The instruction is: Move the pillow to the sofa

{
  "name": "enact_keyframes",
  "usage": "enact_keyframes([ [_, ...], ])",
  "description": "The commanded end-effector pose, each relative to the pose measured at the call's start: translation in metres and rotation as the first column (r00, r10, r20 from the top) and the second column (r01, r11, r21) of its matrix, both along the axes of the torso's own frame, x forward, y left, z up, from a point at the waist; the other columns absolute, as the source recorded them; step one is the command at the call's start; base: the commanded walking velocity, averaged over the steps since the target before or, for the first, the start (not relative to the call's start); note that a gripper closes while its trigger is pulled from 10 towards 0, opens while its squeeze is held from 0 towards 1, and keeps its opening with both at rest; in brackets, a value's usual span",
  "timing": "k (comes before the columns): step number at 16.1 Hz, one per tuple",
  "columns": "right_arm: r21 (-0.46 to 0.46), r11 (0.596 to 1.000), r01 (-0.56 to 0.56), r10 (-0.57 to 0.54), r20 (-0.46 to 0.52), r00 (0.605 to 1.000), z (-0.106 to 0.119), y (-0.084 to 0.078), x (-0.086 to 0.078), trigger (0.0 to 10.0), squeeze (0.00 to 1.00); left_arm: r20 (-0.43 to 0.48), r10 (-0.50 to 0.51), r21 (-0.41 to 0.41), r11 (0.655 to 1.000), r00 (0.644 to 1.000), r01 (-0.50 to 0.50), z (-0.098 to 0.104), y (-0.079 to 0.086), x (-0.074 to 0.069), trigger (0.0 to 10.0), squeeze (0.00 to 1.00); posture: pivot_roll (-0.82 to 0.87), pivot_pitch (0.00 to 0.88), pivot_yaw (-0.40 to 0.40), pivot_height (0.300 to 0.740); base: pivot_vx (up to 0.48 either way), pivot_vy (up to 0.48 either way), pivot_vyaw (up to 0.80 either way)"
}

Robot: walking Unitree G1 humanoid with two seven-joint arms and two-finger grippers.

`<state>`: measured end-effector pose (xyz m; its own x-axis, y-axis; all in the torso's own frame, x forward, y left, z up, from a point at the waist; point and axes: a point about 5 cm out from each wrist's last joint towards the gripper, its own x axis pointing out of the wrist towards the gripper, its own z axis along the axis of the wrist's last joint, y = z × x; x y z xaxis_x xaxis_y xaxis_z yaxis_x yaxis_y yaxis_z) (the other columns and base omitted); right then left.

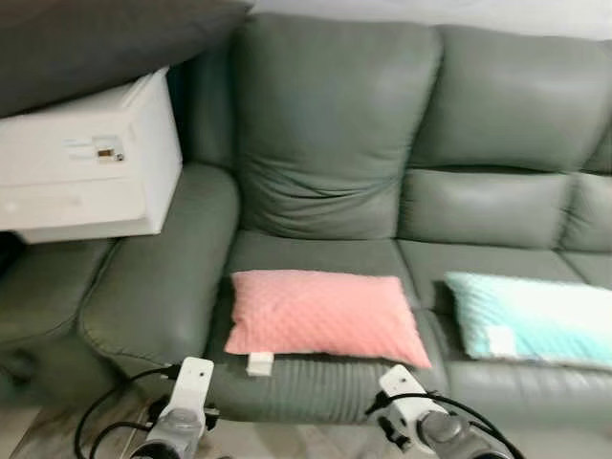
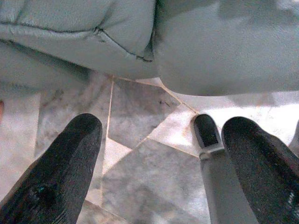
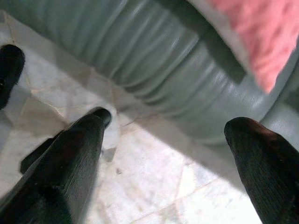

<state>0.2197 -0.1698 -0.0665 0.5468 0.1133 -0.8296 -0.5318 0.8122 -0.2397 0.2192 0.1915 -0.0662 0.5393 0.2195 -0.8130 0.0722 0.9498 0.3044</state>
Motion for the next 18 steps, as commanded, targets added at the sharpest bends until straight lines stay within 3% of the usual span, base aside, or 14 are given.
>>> enact_keyframes([
  [1, -0.016, 1.0, 0.008, -0.008, -0.011, 1.0, -0.0003, -0.0061, -0.0012, 10.0, 0.0, -0.011, -0.007, -0.001, 1.0, 1.0, 0.007, -0.0015, -0.0031, -0.0017, 10.0, 0.0, -0.11, 0.0, -0.045, 0.74, -0.262, 0.0, 0.0],
  [12, -0.017, 1.0, 0.013, -0.013, -0.022, 1.0, -0.0008, -0.0053, -0.0016, 10.0, 0.0, -0.012, -0.016, -0.002, 1.0, 1.0, 0.016, -0.0015, -0.0004, -0.0023, 10.0, 0.0, -0.11, 0.0, -0.047, 0.74, -0.048, 0.0, 0.0],
  [18, -0.025, 1.0, -0.003, 0.002, -0.029, 1.0, -0.0005, -0.006, -0.0011, 10.0, 0.0, -0.015, -0.014, -0.025, 1.0, 1.0, 0.013, -0.0023, -0.0031, -0.0029, 10.0, 0.0, -0.11, 0.0, -0.049, 0.74, 0.0, -0.331, 0.0],
])
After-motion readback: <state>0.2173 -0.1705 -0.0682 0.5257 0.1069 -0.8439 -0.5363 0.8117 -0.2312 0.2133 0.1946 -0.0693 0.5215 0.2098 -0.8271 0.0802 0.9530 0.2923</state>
